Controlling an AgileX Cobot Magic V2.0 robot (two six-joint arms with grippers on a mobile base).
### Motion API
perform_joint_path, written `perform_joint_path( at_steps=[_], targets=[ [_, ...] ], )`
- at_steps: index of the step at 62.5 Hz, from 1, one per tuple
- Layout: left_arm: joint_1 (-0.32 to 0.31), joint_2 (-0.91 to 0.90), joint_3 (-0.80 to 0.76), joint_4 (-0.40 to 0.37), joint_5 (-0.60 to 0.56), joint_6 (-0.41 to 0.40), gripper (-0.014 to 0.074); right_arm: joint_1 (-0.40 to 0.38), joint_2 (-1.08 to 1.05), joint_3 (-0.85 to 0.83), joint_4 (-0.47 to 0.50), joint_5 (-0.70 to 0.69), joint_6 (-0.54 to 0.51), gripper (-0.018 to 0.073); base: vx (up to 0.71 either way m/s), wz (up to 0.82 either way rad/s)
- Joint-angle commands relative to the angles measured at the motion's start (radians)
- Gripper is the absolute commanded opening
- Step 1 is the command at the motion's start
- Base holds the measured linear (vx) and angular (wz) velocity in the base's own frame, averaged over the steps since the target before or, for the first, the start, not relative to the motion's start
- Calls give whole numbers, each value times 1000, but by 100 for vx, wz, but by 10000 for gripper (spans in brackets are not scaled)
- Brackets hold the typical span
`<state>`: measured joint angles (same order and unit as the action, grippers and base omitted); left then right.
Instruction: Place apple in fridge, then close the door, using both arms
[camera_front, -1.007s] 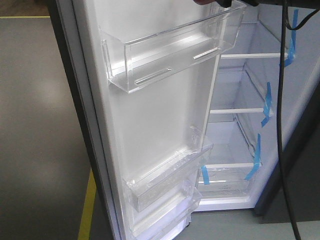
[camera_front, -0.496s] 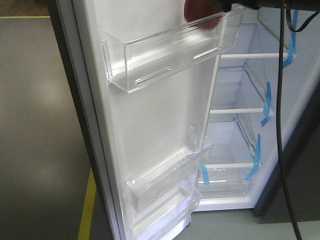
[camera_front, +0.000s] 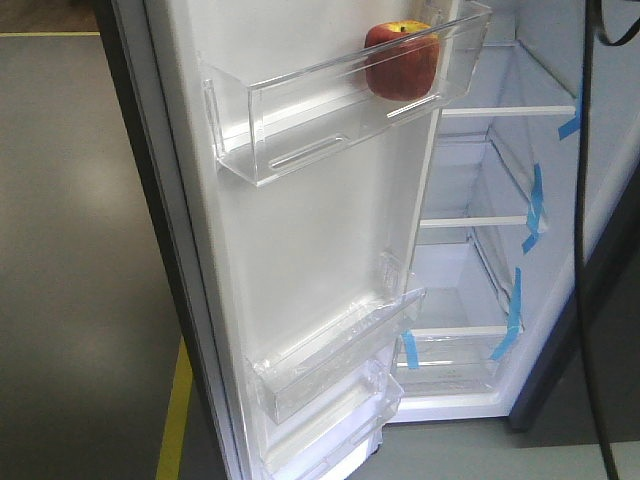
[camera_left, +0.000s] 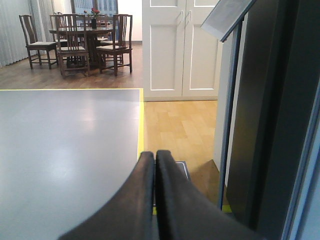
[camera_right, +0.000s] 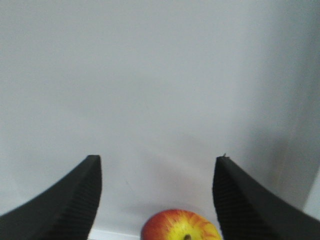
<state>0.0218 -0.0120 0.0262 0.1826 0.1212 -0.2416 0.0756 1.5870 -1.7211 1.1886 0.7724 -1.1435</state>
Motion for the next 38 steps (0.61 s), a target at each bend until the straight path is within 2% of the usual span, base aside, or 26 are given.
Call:
perform_joint_path(
  at_steps=[1, 10, 25, 30, 38],
  targets=[
    [2, -14, 28, -2, -69, -9, -6, -5, -115, -30, 48, 17, 2, 274, 0, 0],
    [2, -14, 28, -2, -69, -9, -6, -5, -216, -30, -21, 91, 28, -17, 0, 0],
    [2, -14, 28, -2, -69, -9, -6, -5, -369, 0, -255, 185, 245, -4, 0, 0],
    [2, -14, 28, -2, -69, -9, -6, -5, -447, 92, -305, 174, 260, -4, 0, 0],
    [2, -14, 28, -2, -73, -10, -6, -5, -595, 321, -315, 118, 256, -4, 0, 0]
  ],
)
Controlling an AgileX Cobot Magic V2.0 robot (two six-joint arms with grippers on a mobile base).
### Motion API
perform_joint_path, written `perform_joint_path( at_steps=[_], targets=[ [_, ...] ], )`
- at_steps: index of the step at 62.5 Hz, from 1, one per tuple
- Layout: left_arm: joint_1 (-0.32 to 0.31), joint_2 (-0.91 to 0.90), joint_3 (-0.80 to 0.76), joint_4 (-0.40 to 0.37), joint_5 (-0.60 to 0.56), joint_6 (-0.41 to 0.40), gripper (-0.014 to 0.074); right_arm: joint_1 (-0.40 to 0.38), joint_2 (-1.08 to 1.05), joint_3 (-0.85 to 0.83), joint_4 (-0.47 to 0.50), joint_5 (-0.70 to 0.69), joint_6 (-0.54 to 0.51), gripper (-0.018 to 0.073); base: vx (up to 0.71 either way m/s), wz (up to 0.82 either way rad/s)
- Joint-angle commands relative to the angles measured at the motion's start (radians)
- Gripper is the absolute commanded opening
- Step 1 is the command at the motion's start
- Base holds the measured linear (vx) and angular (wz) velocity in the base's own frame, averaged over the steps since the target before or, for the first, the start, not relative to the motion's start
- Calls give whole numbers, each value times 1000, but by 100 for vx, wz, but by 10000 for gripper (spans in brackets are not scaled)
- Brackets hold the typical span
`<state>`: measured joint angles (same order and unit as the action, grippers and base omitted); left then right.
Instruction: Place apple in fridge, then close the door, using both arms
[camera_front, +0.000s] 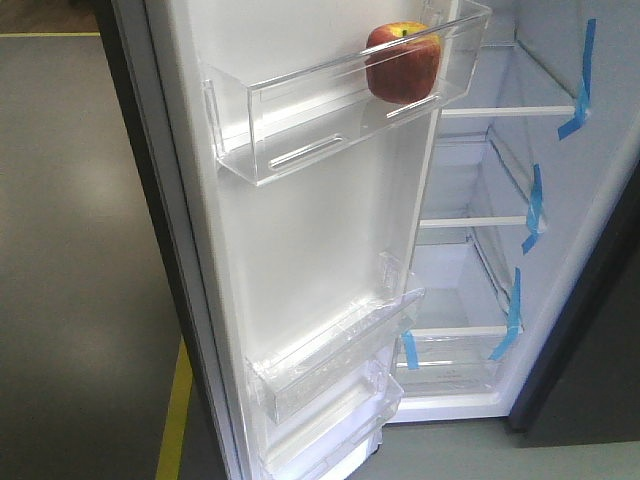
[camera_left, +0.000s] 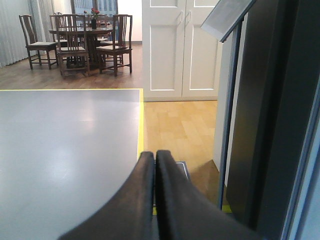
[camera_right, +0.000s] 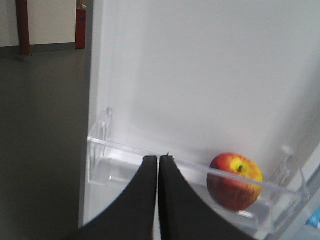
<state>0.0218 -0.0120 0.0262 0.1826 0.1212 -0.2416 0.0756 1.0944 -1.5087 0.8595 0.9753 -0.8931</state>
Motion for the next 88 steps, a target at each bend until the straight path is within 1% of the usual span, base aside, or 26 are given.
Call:
perform_joint_path(
  at_steps=[1, 16, 19, 22, 24, 28, 34, 40, 43, 46, 49, 52, 53, 55, 56, 58, 59, 61, 64, 65, 68, 73, 80, 84, 88],
  targets=[
    [2, -14, 28, -2, -75, -10, -6, -5, -130, 154, 14, -92, 6, -4, 0, 0],
    [2, -14, 28, -2, -115, -10, -6, -5, -503, 657, 16, -219, 8, -4, 0, 0],
    [2, -14, 28, -4, -152, -13, -6, -5, -572, 734, 16, -231, 8, -4, 0, 0],
    [2, -14, 28, -18, -191, -38, -6, -5, -637, 801, 12, -241, 8, -4, 0, 0],
    [2, -14, 28, -44, -222, -70, -6, -5, -671, 834, 9, -245, 9, -4, 0, 0],
    [2, -14, 28, -110, -288, -162, -6, -5, -747, 901, 9, -251, 21, -4, 0, 0],
    [2, -14, 26, -202, -384, -287, -6, -5, -824, 981, 9, -262, 78, -4, 0, 0],
    [2, -14, 19, -270, -465, -385, -6, -5, -876, 1022, 9, -266, 152, -4, 0, 0],
    [2, -14, 19, -304, -521, -421, -6, -5, -893, 1037, 7, -267, 162, -4, 0, 0],
    [2, -14, 19, -352, -588, -475, -6, -5, -902, 1044, 7, -264, 163, -4, 0, 0],
    [2, -14, 19, -395, -653, -559, -6, -5, -905, 1045, 10, -258, 163, -4, 0, 0],
    [2, -14, 19, -427, -718, -667, -6, -5, -906, 1045, 16, -253, 163, -4, 0, 0],
    [2, -14, 19, -439, -745, -720, -6, -5, -906, 1045, 17, -251, 163, -4, 0, 0],
    [2, -14, 17, -453, -778, -798, -6, -5, -906, 1045, 22, -250, 163, -4, 0, 0],
    [2, -14, 16, -456, -801, -858, -6, -5, -906, 1045, 25, -249, 163, -4, 0, 0],
    [2, -14, 14, -456, -829, -938, -6, -5, -906, 1045, 34, -249, 163, -4, 0, 0],
    [2, -14, 11, -456, -839, -993, -6, -5, -906, 1045, 38, -250, 163, -3, 0, 0],
    [2, -13, -2, -453, -849, -1069, -6, -5, -906, 1045, 43, -255, 163, -3, 0, 0],
    [2, -13, -30, -438, -839, -1143, -6, -5, -906, 1045, 47, -259, 163, -3, 0, 0],
    [2, -13, -41, -434, -833, -1155, -6, -5, -906, 1045, 47, -260, 163, -3, 0, 0],
    [2, -13, -82, -418, -814, -1167, -6, -5, -906, 1045, 47, -268, 163, -3, 0, 0],
    [2, -3, -161, -412, -774, -1149, -6, -5, -906, 1045, 47, -285, 163, -3, 0, 0],
    [2, 57, -290, -414, -767, -1070, -6, -5, -906, 1045, 57, -302, 163, -3, 0, 0],
    [2, 124, -358, -410, -765, -1026, -6, -5, -906, 1045, 64, -303, 163, -3, 0, 0],
    [1, 198, -425, -374, -765, -993, -6, -5, -906, 1045, 70, -301, 163, -3, 0, 0]
  ],
)
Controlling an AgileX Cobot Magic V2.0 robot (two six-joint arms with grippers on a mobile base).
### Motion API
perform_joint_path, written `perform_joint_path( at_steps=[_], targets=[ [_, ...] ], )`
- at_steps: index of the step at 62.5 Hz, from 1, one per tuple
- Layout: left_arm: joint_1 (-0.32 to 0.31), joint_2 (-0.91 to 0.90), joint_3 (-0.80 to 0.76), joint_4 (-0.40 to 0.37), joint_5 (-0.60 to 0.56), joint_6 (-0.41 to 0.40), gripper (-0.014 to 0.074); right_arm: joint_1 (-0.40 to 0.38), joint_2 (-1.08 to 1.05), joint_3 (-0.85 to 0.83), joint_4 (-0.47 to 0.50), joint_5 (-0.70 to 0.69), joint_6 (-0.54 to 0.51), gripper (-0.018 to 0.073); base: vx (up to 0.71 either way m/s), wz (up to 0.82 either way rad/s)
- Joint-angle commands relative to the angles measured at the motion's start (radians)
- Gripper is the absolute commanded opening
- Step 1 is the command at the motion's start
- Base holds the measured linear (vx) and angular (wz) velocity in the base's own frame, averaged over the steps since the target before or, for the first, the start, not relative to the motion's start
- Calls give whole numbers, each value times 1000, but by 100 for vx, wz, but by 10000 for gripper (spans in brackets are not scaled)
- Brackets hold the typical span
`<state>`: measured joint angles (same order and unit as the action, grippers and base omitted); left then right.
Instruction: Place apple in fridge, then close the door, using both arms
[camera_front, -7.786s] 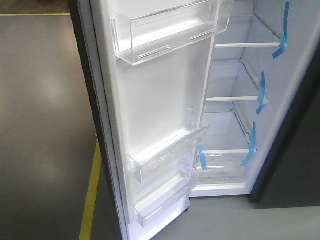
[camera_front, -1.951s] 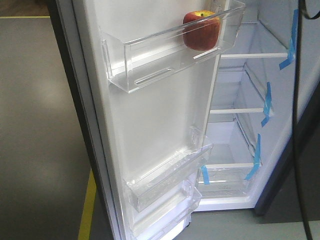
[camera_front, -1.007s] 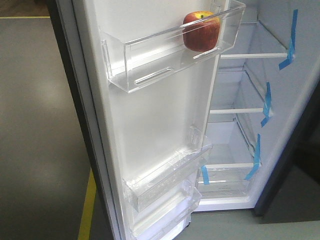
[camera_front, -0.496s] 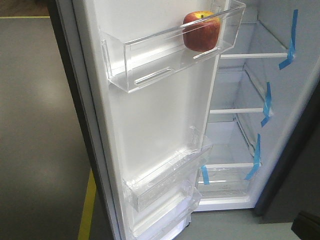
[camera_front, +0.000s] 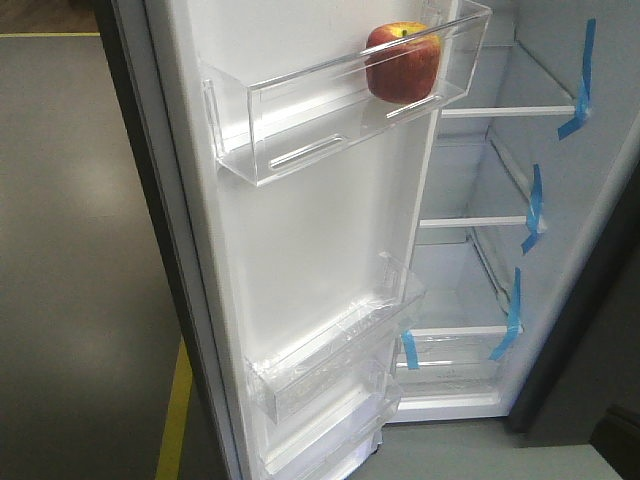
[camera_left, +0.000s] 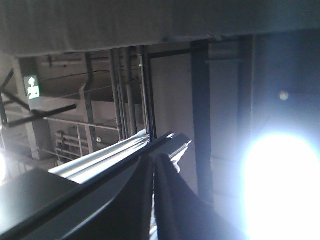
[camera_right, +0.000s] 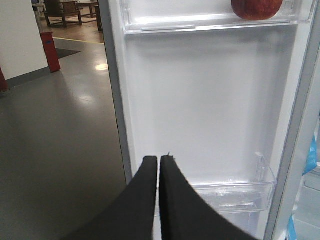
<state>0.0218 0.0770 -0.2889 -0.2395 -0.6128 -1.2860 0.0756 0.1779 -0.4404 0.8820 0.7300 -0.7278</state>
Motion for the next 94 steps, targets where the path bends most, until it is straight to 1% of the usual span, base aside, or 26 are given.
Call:
perform_joint_path(
  at_steps=[1, 3, 7, 10, 13, 16, 22, 27, 33, 37, 40, 46, 50, 57, 61, 68, 74, 77, 82, 89, 94],
  targets=[
    [1, 127, -124, 61, -31, 56, -6, -5, 11, -23, 47, -55, -3, -3, 0, 0],
    [1, 166, -160, 87, -31, 67, -6, -5, 11, -23, 47, -52, -3, -3, 0, 0],
    [1, 274, -225, 163, -31, 78, -6, -5, 11, -23, 47, -47, -3, -3, 0, 0],
    [1, 356, -275, 239, -31, 77, -6, -5, 11, -23, 47, -42, -3, -3, 0, 0],
    [1, 442, -325, 308, -33, 65, -6, -5, 11, -23, 47, -40, -3, -3, 0, 0],
    [1, 515, -375, 359, -35, 44, -6, -5, 11, -23, 48, -37, -2, -3, 0, 0],
    [1, 678, -471, 480, -52, -38, -6, -5, 11, -23, 55, -37, -1, -3, 0, 0],
    [1, 810, -557, 602, -68, -109, -6, -5, 11, -23, 58, -34, -1, -3, 0, 0],
    [1, 954, -655, 737, -70, -176, -6, -5, 11, -23, 58, -23, -2, -3, 0, 0],
    [1, 1049, -718, 809, -74, -240, -6, -5, 11, -23, 58, -13, -2, -3, 0, 0],
    [1, 1111, -759, 848, -92, -293, -4, -5, 11, -22, 57, -3, -2, -2, 0, 0],
    [1, 1221, -833, 912, -154, -395, 7, -5, 11, -22, 57, 15, -2, 10, 0, 0],
    [2, 1298, -881, 945, -192, -471, 31, -5, 11, -22, 57, 24, -2, 34, 0, 0],
    [2, 1413, -949, 980, -251, -554, 99, -5, 11, -22, 57, 42, -2, 113, 0, 0],
    [2, 1470, -984, 995, -299, -603, 162, -5, 11, -22, 57, 45, -2, 174, 0, 0],
    [2, 1545, -1033, 1029, -389, -700, 288, -5, 11, -22, 57, 46, -2, 318, 0, 0],
    [-3, 1593, -1065, 1069, -467, -776, 389, -5, 11, -22, 57, 46, -2, 412, 0, 0],
    [-3, 1606, -1078, 1094, -504, -802, 424, -5, 11, -22, 57, 46, -2, 439, 0, 0],
    [-3, 1618, -1097, 1139, -551, -829, 459, -5, 11, -22, 58, 46, -2, 467, 0, 0],
    [-3, 1619, -1121, 1210, -595, -867, 466, -5, 11, -22, 60, 46, -2, 469, 0, 0],
    [-4, 1619, -1135, 1238, -649, -867, 466, -5, 11, -22, 65, 46, -2, 469, 0, 0]
  ],
)
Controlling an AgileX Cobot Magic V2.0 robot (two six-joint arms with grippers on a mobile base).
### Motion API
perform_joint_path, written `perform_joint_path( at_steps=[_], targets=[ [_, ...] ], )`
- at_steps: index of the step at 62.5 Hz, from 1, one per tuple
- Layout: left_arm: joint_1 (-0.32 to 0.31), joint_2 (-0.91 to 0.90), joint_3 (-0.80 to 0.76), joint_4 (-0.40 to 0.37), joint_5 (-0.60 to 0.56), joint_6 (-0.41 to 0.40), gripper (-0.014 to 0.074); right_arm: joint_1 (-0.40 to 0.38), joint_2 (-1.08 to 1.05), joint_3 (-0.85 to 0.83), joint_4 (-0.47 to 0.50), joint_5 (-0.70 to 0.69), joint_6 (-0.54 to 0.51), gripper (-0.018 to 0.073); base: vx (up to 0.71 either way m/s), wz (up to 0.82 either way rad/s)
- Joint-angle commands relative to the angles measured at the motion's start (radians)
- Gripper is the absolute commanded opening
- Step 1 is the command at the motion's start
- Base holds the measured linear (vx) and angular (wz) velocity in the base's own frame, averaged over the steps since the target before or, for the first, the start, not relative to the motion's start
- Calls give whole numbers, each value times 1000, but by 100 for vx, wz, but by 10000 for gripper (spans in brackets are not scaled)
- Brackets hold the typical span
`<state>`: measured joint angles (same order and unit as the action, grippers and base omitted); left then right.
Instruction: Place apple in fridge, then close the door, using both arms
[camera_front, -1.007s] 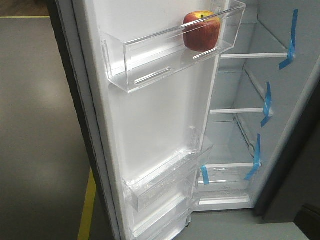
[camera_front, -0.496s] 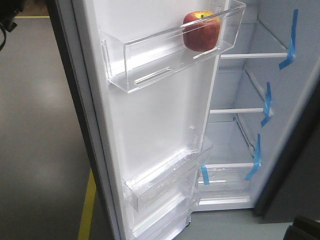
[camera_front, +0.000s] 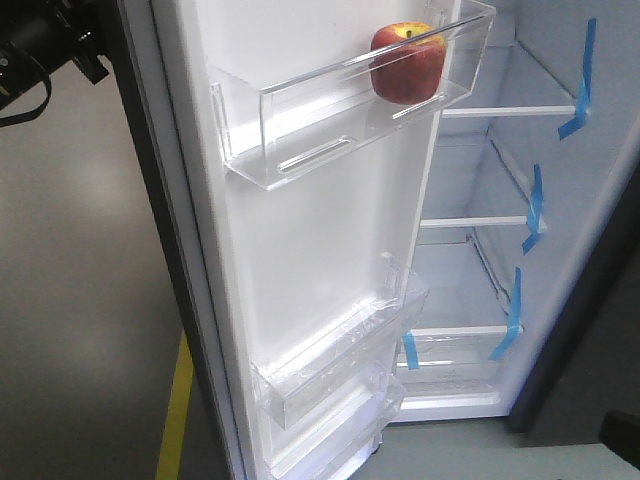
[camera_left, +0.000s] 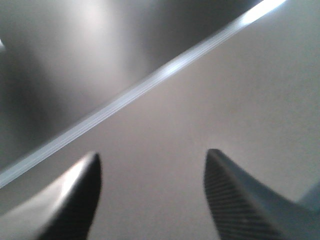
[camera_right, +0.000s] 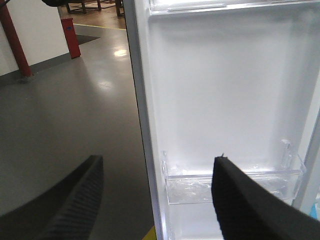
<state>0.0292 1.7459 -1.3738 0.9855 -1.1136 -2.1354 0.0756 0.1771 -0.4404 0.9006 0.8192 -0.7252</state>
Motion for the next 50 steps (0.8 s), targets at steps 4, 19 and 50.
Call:
perform_joint_path(
  at_steps=[4, 19, 50],
  targets=[
    [-20, -49, -60, 19, -198, -18, 466, -5, 12, -22, 51, -43, -5, 469, 0, 0],
    [-123, -56, -61, 60, -272, -18, 465, -5, 12, -22, 52, -44, -5, 469, 0, 0],
    [-279, -60, -61, 155, -264, -17, 464, -5, 12, -22, 56, -127, -6, 469, 0, 0]
  ],
)
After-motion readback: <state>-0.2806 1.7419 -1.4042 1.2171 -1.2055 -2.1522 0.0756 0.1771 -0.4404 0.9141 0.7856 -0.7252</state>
